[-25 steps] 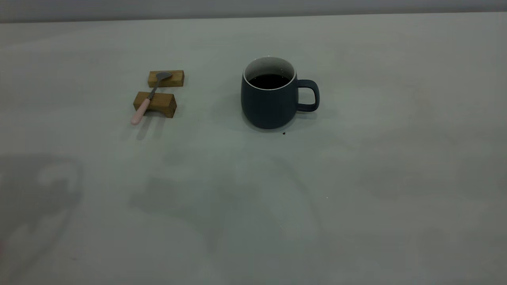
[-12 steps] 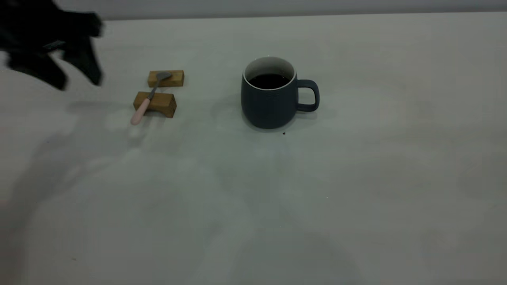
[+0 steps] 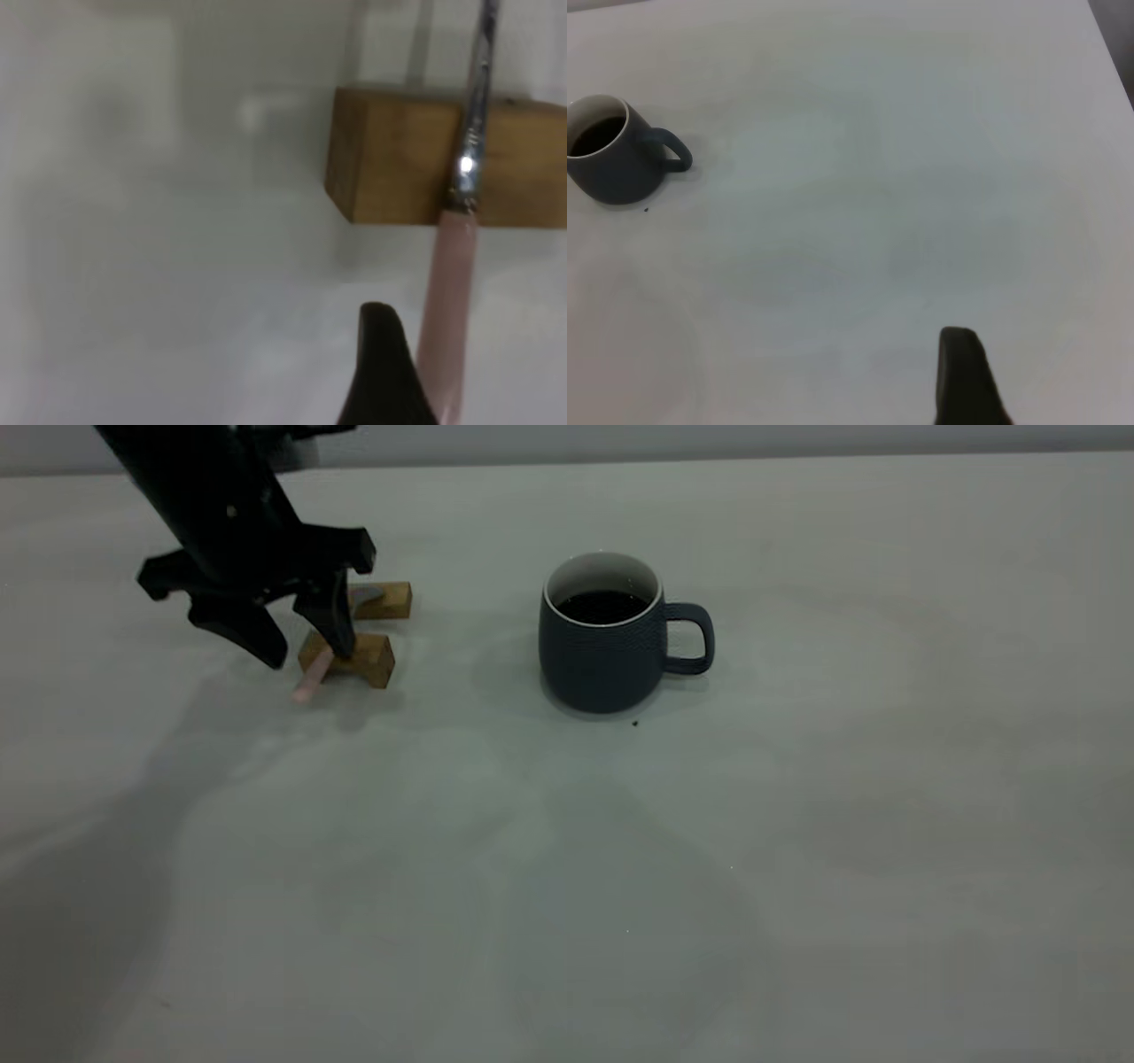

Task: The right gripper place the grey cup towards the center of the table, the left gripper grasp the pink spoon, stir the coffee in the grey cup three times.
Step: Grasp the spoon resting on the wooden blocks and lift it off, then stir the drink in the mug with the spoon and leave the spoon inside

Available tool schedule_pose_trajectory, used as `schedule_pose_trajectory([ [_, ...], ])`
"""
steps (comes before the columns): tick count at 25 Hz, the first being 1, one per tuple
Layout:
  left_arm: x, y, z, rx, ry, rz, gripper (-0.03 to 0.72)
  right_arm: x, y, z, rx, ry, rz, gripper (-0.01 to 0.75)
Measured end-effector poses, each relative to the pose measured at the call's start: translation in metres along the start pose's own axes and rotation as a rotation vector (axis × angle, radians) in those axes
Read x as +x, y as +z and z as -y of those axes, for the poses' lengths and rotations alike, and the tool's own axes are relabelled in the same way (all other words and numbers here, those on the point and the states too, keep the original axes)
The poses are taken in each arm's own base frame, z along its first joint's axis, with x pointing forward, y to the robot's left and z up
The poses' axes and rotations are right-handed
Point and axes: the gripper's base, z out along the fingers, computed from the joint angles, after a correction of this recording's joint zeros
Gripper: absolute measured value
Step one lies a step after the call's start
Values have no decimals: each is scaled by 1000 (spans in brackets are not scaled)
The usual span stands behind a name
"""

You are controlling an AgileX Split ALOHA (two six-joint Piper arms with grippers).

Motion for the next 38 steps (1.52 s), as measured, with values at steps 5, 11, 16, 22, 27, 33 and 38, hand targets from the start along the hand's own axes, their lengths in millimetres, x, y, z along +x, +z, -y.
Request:
schedule_pose_trajectory([
  [5, 3, 13, -2, -5, -9, -28, 577, 0, 0, 0, 0, 0, 0, 491],
  [11, 7, 33, -6, -14, -15, -33, 535, 0, 0, 0, 0, 0, 0, 491],
  [16, 6, 35, -6, -12, -52, -27, 303, 0, 0, 0, 0, 0, 0, 491],
  [22, 1, 24, 0, 5, -95, -85, 127, 0, 0, 0, 0, 0, 0, 491],
  [27, -16, -20, 27, 149, -188, -94, 127, 0, 0, 0, 0, 0, 1, 491],
  [33, -32, -70, 73, 617, -577, -180, 127, 0, 0, 0, 0, 0, 1, 491],
  [38, -48, -96, 96, 1020, -904, -296, 127, 0, 0, 0, 0, 0, 1, 491],
])
